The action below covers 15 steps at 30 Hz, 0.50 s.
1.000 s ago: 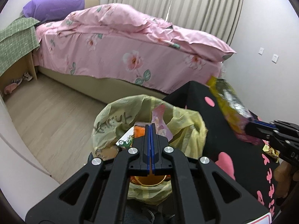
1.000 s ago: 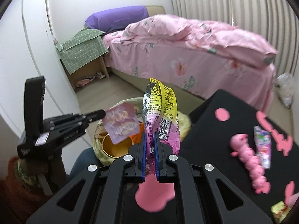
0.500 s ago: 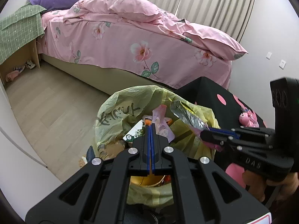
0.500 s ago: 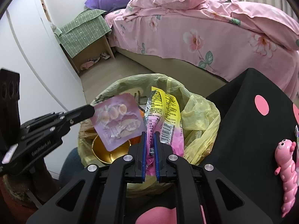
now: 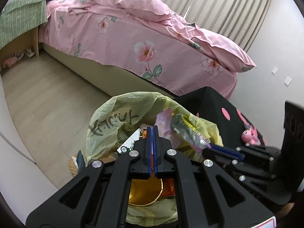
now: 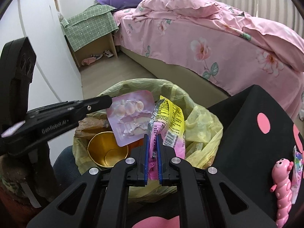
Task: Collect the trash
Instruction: 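Open both tools to drop the tray and wrapper into the bag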
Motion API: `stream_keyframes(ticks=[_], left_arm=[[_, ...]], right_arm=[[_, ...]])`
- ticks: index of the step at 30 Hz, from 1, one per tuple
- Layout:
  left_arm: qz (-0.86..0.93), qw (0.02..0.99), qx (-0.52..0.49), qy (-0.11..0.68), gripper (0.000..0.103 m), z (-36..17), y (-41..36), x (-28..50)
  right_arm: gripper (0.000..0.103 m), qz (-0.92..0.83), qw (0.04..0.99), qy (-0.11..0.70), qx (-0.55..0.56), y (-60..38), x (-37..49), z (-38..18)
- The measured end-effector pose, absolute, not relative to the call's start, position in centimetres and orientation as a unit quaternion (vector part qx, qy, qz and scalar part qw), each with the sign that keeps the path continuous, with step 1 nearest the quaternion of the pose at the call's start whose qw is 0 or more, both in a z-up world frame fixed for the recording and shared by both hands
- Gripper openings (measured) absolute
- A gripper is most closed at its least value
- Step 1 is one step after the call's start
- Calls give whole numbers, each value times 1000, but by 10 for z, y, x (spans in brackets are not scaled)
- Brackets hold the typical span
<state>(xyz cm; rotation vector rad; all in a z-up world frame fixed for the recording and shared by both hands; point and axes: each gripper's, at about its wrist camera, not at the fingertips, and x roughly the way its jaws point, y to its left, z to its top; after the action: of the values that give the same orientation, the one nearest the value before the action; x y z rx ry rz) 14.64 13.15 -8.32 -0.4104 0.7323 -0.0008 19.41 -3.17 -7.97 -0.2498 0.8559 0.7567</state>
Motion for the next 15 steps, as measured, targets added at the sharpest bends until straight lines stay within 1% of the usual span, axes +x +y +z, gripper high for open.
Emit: stream_keyframes(ticks=[1,3,4,5,8,12,14,15], left_arm=[[-1,912,-206,356,7,-82,133,146],[4,912,-211,353,16,-78,135,145],[5,912,-210,351,22,-76,134,145],[5,914,-208,349,26,-72,133,145],[4,919,-198,341,33,-61,128,143],[2,926,-188,327,38,-42,123,139],[-1,929,-182,321,43,-33,118,137],[-3,931,-179,319,44,-30,116,136]], right_arm=[[9,356,835,402,-119,-32,193,-80],[15,358,836,399,-122,-33,190,-80],[27,356,836,398,-127,-33,188,-80],[36,354,837,395,-133,-34,186,-79],[37,348,842,384,-150,-39,179,-75],[37,338,850,373,-153,-59,168,-63],[37,329,857,367,-148,-76,165,-55],[37,323,861,365,-144,-87,162,-51]])
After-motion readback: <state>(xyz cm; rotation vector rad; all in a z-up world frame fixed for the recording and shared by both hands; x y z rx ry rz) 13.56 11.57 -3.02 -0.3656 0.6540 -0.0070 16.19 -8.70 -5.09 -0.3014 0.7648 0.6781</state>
